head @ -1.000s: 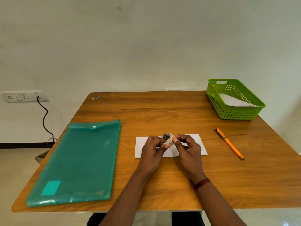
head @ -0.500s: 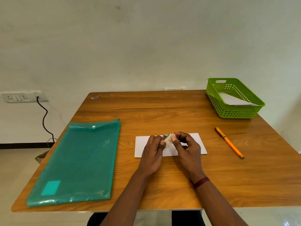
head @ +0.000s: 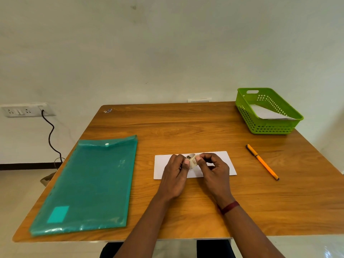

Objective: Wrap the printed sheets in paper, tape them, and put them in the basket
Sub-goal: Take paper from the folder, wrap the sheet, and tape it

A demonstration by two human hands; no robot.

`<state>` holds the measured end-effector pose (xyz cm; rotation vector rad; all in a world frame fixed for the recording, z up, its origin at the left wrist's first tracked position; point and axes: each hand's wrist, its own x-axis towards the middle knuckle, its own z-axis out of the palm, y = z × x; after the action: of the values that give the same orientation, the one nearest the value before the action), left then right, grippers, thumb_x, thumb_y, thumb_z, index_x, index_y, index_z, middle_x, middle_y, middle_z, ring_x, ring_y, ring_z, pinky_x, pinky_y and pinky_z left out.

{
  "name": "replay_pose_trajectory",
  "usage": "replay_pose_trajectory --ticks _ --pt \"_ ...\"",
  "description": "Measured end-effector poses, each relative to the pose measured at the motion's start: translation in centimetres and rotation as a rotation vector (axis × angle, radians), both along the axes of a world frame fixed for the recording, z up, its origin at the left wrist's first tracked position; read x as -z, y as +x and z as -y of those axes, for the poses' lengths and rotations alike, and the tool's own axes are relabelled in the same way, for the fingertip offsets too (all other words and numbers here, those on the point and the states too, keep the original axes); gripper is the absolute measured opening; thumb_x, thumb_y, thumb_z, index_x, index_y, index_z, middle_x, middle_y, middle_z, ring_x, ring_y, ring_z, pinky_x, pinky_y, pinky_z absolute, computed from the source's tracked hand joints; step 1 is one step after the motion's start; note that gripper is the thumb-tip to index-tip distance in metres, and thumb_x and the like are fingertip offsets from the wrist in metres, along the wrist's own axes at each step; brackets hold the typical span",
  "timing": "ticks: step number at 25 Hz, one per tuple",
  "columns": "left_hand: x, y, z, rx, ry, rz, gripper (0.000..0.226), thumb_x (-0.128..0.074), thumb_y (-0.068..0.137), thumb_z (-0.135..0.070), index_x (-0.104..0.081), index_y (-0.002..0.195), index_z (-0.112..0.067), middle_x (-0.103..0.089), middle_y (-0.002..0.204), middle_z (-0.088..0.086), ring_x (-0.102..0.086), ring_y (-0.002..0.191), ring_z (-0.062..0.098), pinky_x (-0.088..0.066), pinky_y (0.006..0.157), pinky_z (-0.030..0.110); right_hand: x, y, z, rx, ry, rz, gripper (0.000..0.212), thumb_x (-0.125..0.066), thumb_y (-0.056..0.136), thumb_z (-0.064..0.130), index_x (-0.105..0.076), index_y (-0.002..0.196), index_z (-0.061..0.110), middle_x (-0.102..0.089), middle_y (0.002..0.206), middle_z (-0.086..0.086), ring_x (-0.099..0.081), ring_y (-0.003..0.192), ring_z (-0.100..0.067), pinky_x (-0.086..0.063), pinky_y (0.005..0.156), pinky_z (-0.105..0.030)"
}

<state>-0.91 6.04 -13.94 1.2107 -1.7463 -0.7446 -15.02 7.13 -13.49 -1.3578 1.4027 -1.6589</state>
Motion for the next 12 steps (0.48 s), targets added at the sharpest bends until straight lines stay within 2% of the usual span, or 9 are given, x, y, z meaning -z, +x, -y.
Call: replay_pose_trajectory --ticks 2,6,12 --pt "0.11 0.04 0.17 -0.026 0.001 -0.013 0.036 -0.033 0.098 -0.055 -0.050 0.085 -0.026 -0.050 0.084 -0.005 -0.049 0.077 0.008 -0.041 0.064 0.022 -0.12 0.05 -0.13 0.011 -0.038 -0.055 0.005 -0.071 0.088 0.016 -0.070 0.089 0.021 -0.071 0.088 0.008 -0.067 0.086 -0.012 -0.053 0.068 -0.030" --pt "0.19 0.23 0.49 -0.073 0.031 -0.085 0.031 -0.037 0.097 -0.056 -0.047 0.077 -0.034 -0.055 0.082 0.000 -0.057 0.078 0.020 -0.052 0.068 0.046 -0.24 0.22 -0.42 0.054 -0.211 -0.240 0.007 -0.073 0.086 0.009 -0.071 0.088 0.016 -0.068 0.090 0.005 -0.065 0.086 -0.013 -0.052 0.063 -0.029" --pt "0.04 0.10 0.46 -0.094 0.058 -0.100 0.034 -0.037 0.094 -0.062 -0.050 0.075 -0.037 -0.060 0.081 0.000 -0.062 0.079 0.021 -0.053 0.068 0.049 0.26 0.22 -0.53 0.095 -0.293 -0.340 0.006 -0.072 0.085 0.011 -0.074 0.089 0.009 -0.067 0.090 0.000 -0.064 0.085 -0.013 -0.053 0.064 -0.027"
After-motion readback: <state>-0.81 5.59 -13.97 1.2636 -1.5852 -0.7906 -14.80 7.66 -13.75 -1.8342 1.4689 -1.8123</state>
